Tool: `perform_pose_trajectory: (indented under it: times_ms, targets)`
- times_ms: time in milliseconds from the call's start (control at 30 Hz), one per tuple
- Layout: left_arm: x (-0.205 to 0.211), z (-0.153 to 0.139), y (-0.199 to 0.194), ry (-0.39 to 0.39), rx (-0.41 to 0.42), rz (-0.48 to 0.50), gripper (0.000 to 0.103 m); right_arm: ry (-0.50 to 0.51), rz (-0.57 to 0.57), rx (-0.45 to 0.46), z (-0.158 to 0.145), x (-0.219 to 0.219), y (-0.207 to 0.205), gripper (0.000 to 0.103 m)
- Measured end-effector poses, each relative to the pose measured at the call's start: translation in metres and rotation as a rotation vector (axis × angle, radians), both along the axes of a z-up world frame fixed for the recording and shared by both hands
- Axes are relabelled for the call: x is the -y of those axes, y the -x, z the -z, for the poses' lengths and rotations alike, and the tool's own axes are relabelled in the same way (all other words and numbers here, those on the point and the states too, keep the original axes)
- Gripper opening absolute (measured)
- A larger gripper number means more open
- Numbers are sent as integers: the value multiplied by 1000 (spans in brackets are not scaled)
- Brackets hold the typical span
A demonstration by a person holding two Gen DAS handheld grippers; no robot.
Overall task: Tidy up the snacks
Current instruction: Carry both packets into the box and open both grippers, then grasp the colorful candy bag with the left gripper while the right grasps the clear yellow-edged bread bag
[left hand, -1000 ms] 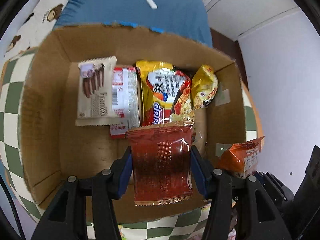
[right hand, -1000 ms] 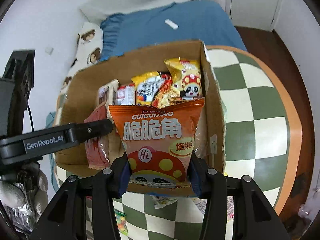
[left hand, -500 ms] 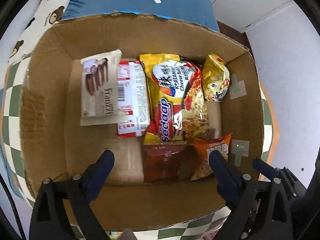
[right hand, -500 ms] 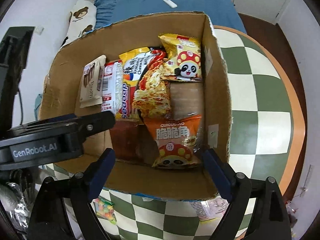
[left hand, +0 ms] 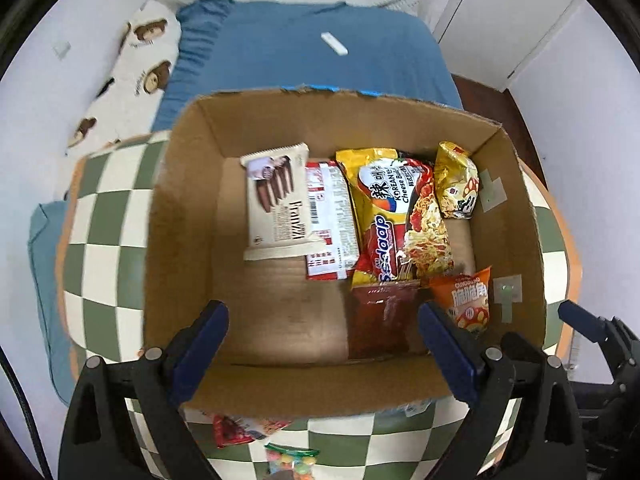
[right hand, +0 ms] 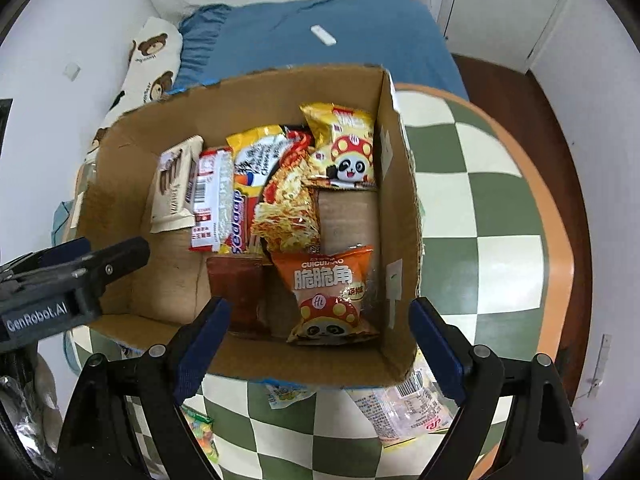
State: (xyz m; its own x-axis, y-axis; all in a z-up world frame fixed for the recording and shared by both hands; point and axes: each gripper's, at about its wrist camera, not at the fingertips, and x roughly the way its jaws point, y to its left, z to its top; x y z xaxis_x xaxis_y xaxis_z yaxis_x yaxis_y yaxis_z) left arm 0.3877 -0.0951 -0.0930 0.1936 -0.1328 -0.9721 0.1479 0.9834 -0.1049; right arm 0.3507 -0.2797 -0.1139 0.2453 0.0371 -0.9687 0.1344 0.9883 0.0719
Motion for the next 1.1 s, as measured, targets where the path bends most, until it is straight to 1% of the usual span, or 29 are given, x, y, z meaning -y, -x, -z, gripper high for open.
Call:
perform_pose_trajectory:
  times_ms: [167,300,400,467,567,600,700,767,800,867,933,1033,1100]
  targets:
    - [-13,-25,31,0,96,-3,97,11,-18,65,-20,-12,23,93]
    - [-22,-41,53,17,134,-11,97,6,-25,110,-33,-21,45,93]
    - [-27,-54,73,34,164,-17,97,-26,-28,139,-43,-26,63,93]
    - [-29,-58,87,43,174,-13,97,-38,-32,163,-49,-30,78,93]
    - [-33,-55,111,25,186,-10,97,-46,-30,180,-50,-30,99,93]
    - [-36,-49,119,16,185,-18,97,-46,-21,182,-46,-26,108,93]
    - [-45,-17,143,-10,131,-39,97,-27,17,154,-25,-9,125,93]
    - [-51,14,157,-31,70,-54,97,-14,47,116,-3,7,132,93]
    - [-54,35,164,-47,24,-61,97,-9,58,100,5,13,133,93]
    - [-60,67,177,-42,-41,-75,97,17,83,47,34,31,134,93]
    - [-64,93,191,-62,-80,-83,97,32,92,14,58,44,134,93]
    - [-68,121,207,-73,-132,-82,97,55,80,-14,81,52,131,93]
    - [-70,136,217,-65,-160,-83,97,90,47,-22,91,49,126,93]
